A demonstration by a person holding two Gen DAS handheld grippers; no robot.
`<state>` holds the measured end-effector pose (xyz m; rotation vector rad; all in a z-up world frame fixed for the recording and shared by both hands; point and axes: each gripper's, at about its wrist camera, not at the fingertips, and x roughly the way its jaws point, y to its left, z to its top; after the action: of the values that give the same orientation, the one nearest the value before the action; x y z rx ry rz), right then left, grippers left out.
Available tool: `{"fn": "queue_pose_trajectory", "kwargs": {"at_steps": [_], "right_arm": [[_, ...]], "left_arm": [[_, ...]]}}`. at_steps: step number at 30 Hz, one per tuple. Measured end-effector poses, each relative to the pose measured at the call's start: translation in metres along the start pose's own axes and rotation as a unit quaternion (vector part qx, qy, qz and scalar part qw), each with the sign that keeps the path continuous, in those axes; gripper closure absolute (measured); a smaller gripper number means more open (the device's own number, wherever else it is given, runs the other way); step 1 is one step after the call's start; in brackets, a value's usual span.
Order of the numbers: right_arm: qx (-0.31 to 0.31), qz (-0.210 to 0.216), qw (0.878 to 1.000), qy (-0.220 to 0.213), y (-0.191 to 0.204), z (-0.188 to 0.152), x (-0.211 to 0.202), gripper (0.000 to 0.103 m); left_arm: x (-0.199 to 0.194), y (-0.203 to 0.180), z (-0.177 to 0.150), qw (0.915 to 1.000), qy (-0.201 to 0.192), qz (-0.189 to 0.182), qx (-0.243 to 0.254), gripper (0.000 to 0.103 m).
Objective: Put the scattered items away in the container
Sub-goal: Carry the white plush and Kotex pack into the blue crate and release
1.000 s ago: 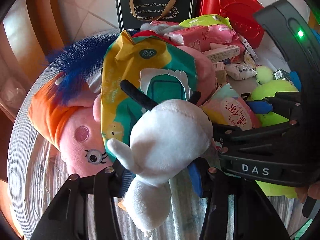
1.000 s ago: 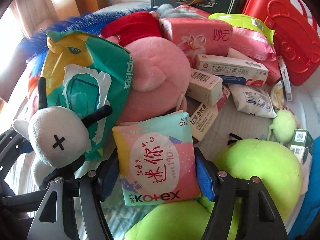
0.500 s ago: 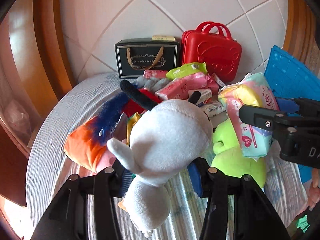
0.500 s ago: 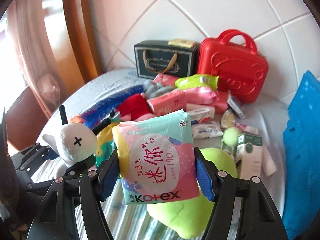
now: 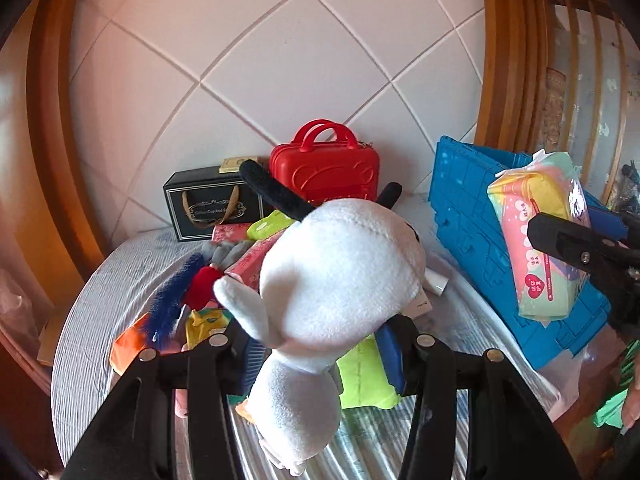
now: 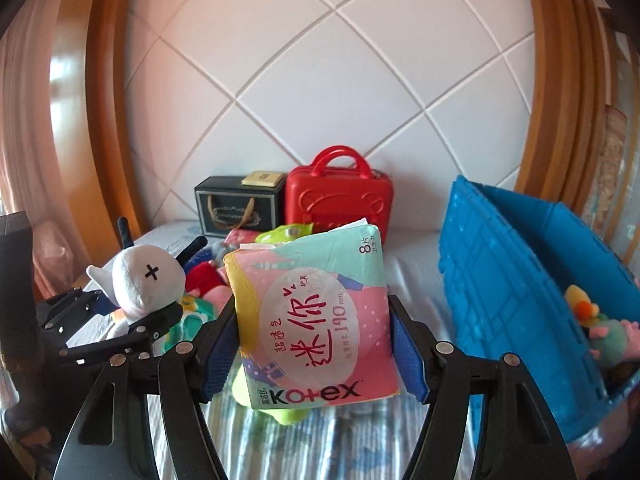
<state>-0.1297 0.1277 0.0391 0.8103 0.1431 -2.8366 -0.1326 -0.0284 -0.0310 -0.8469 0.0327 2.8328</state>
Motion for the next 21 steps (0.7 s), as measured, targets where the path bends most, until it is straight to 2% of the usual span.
{"fn": "queue_pose_trajectory", "kwargs": {"at_steps": [5, 10, 16, 21], "right_arm": [[0.019, -0.030, 0.999, -0.030, -0.057, -0.004, -0.041, 0.035], [0.025, -0.051, 0.997, -0.058, -0.133, -0.007, -0.077, 0.035], [0.019, -0.069, 0.994, -0.082, -0.220, -0.016, -0.110, 0.035], [0.042, -0.090, 0.992, -0.078, -0.286, -0.031, -0.133, 0.035]], "left_arm": [[-0.006, -0.059, 0.006, 0.9996, -0.015, -0.013, 0.018, 0.055], [-0.008, -0.137, 0.011, 0.9989, -0.034, -0.020, 0.026, 0.055], [-0.016, -0.226, 0.036, 0.9978, -0.061, -0.015, 0.023, 0.055], [-0.016, -0.286, 0.065, 0.9964, -0.066, -0.044, 0.029, 0.055]]}}
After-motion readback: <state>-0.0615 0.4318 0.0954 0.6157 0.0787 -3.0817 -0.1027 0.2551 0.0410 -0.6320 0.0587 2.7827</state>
